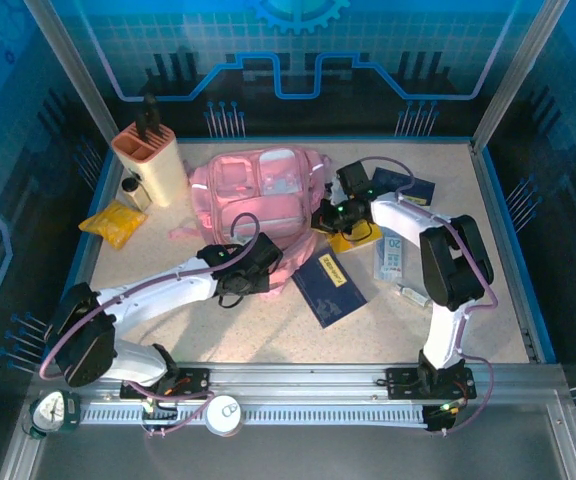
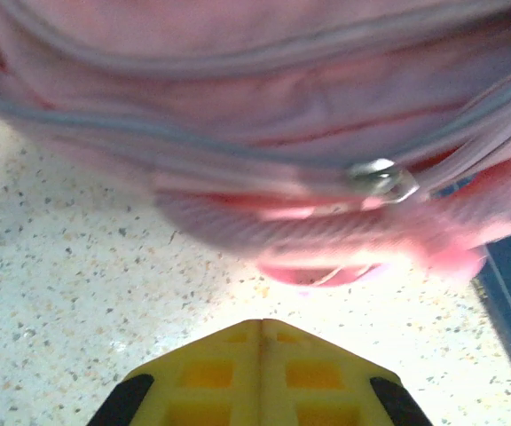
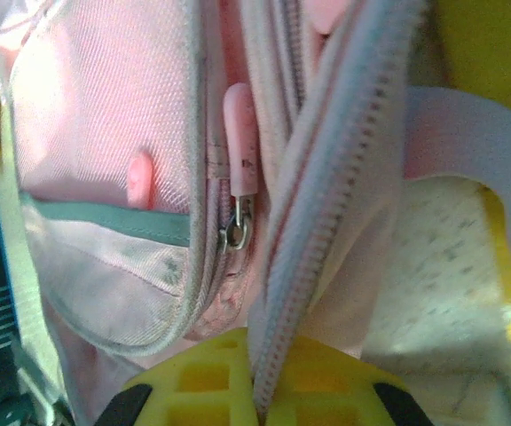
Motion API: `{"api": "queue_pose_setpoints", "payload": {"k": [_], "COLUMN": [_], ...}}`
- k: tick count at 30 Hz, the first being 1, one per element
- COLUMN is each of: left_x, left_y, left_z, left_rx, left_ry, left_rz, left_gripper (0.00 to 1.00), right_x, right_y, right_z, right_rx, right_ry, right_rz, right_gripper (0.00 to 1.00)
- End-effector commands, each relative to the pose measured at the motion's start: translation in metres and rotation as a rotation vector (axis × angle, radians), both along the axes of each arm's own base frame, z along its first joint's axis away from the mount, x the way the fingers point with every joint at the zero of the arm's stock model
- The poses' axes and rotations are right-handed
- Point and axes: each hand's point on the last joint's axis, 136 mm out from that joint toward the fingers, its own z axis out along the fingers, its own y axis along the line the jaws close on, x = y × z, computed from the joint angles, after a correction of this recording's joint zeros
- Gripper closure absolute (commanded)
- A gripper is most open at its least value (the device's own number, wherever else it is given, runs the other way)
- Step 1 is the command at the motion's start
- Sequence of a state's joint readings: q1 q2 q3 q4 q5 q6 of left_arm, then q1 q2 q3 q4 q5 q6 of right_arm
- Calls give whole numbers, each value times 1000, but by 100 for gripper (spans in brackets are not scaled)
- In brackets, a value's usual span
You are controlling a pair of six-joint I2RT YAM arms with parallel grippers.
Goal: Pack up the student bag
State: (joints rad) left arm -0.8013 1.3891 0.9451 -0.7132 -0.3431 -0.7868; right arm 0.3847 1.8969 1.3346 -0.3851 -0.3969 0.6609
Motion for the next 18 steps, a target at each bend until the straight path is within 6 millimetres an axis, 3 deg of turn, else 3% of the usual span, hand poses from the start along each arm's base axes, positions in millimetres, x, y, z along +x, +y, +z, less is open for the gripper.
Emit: {"api": "queue_pose_setpoints", "payload": {"k": [1,3,11,13,18], "left_x": [7,13,12,14,27], "left_y": [-4,-11,-30,-36,-46], "left_z": [10,15,11,13,10], "left_rx": [-5,-32,-89,-127,-112], "left_ry": [-8,-28,9,0,-2], "left_rz": [14,16,-34,-33,-21], "left_gripper": [100,100,100,85,64], "right_x": [2,-16,-76,-81,-79], "right_y": [-4,-7,2,6,14], "right_z": [13,13,25,25,16], "right_rx": [-25,-25,-52,-53,5], "right_ry": [-53,-27,-8,-13,21], "right_rz": [7,-11,-24,-43,-112], "right_gripper": [88,69,42,39,34]}}
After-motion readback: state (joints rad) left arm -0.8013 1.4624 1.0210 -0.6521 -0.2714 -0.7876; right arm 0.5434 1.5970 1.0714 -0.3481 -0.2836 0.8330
